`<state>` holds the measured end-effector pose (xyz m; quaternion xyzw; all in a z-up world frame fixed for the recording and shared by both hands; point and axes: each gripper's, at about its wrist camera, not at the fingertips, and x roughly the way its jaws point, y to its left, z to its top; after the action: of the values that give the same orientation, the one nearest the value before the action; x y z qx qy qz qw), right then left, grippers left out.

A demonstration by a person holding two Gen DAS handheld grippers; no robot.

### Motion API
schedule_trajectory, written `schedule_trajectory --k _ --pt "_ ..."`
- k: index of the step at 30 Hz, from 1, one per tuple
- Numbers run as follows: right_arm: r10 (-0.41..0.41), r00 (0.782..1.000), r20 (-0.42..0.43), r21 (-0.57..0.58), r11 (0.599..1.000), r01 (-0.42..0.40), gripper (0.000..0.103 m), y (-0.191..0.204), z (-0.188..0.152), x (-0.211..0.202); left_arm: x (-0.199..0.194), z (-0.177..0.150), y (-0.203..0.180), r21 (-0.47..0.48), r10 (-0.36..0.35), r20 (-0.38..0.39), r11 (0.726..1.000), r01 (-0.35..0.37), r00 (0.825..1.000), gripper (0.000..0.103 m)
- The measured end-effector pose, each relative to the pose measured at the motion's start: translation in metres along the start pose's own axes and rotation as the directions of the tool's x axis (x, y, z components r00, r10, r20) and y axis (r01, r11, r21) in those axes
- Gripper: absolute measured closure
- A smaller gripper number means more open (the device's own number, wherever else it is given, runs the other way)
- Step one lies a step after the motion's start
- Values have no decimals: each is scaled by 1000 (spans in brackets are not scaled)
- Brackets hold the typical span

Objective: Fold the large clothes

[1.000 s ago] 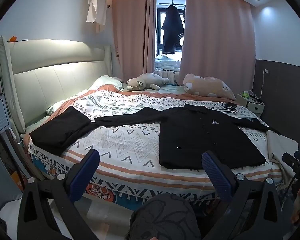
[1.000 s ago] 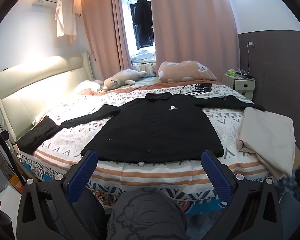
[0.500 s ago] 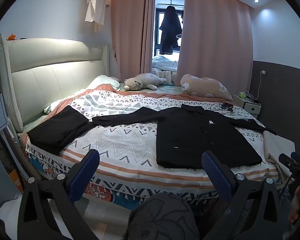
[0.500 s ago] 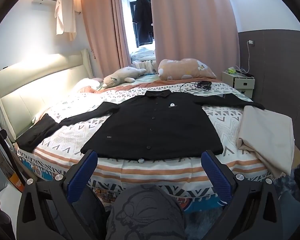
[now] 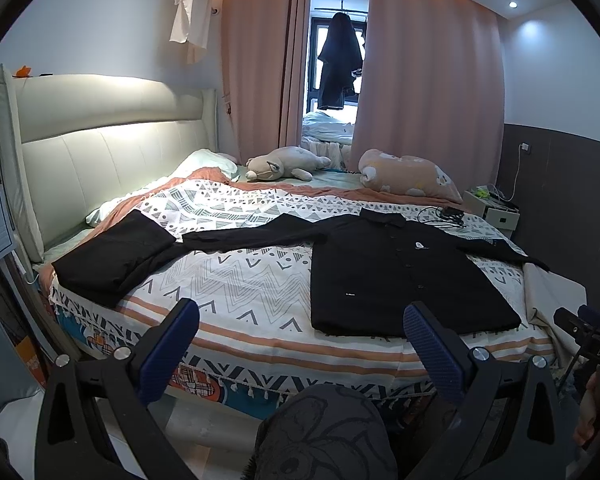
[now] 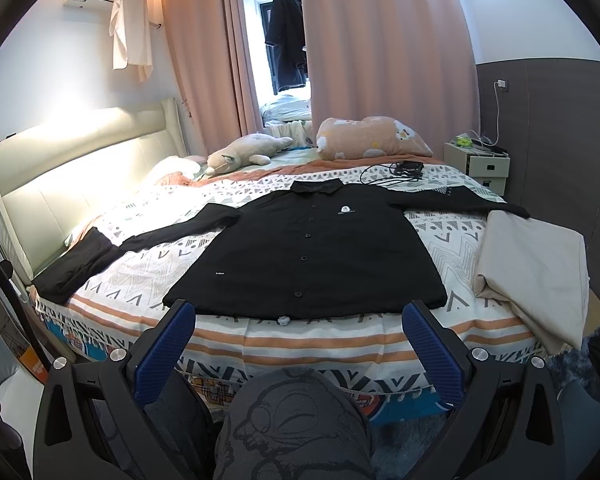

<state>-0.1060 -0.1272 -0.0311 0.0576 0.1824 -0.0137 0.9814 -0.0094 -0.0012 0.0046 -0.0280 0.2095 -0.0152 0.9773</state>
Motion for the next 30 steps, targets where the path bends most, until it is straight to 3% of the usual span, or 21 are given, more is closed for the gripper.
schedule_trajectory --k 30 --pt "-7 1000 8 -3 1000 7 0 1 0 -6 -4 -4 2 -15 -21 -3 1000 21 1000 0"
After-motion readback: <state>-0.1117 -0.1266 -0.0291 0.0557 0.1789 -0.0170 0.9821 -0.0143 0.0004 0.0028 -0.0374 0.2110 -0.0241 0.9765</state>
